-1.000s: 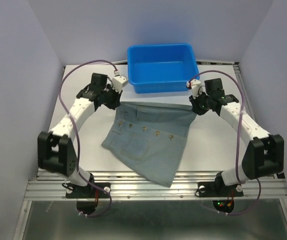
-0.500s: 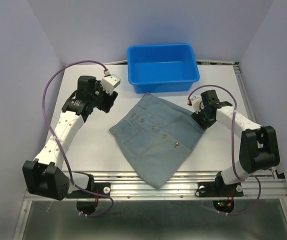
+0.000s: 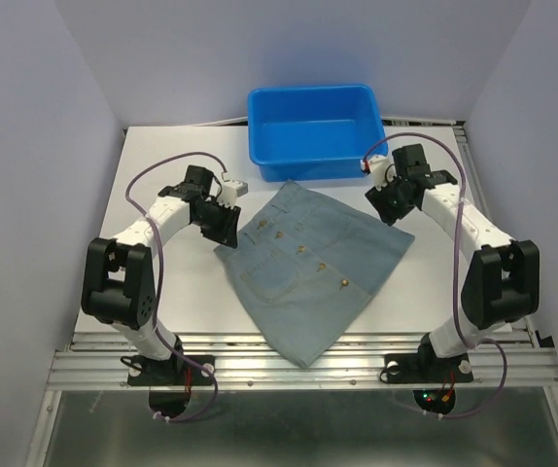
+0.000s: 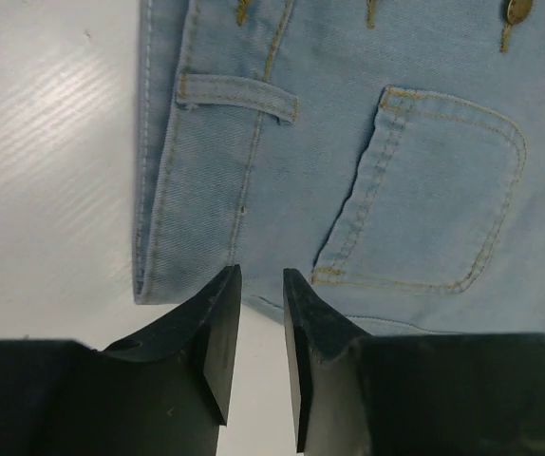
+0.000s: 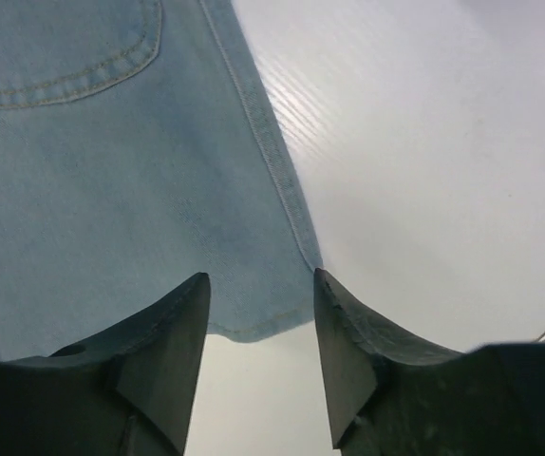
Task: Fold and stack the skirts
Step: Flatten the skirt out
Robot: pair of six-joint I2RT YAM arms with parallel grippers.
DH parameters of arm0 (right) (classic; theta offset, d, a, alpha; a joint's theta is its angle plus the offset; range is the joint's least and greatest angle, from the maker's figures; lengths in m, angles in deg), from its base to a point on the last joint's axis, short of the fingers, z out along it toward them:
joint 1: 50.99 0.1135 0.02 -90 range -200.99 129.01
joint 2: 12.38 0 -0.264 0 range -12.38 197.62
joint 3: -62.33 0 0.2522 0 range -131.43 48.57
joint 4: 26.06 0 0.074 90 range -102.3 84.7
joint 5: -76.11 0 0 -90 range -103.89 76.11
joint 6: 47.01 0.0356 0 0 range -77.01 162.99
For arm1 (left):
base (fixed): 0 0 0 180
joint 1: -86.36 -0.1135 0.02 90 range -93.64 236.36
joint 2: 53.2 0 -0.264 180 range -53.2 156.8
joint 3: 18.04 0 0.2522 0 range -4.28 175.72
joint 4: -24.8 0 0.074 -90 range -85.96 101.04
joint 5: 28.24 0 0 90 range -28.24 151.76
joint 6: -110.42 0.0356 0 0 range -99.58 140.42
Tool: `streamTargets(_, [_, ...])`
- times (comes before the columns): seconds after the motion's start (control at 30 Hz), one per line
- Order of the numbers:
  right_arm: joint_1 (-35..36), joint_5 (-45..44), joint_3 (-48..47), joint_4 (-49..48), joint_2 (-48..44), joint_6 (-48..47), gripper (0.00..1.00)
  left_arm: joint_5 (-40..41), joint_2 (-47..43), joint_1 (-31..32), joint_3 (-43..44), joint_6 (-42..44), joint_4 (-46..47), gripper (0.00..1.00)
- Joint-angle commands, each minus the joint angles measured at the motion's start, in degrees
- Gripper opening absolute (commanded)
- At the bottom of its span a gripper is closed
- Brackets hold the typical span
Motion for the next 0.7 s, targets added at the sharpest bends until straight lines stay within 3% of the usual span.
streamTargets(0.0, [0.3,3.6,0.8,-2.9,3.4,0.6,0.51,-4.2,1.7,0.2,-1.3,-4.6,1.3,0.34])
streamTargets(0.3, [1.4,2.3,8.2,-3.5,10.5,-4.8,0.25,3.9,14.3,0.0,5.9,-4.7,2.5,0.26])
streamTargets(0.47, [8.0,-0.7,19.3,-2.9,4.3,-9.8,0.27,6.9,21.2,-0.4,14.6,-7.0,2.7,0.23])
streamTargets(0.53, [13.7,1.3,21.2,0.2,-0.4,-10.0,0.28,6.9,23.3,-0.5,19.3,-7.5,3.2,0.23])
streamTargets(0.6, [17.8,5.5,21.2,5.7,-3.0,-9.0,0.28,6.0,24.5,-0.9,22.9,-8.0,3.0,0.24])
streamTargets(0.67, [23.0,15.0,19.5,9.6,-6.1,-8.1,0.29,3.9,23.8,-1.9,26.3,-7.9,2.7,0.27])
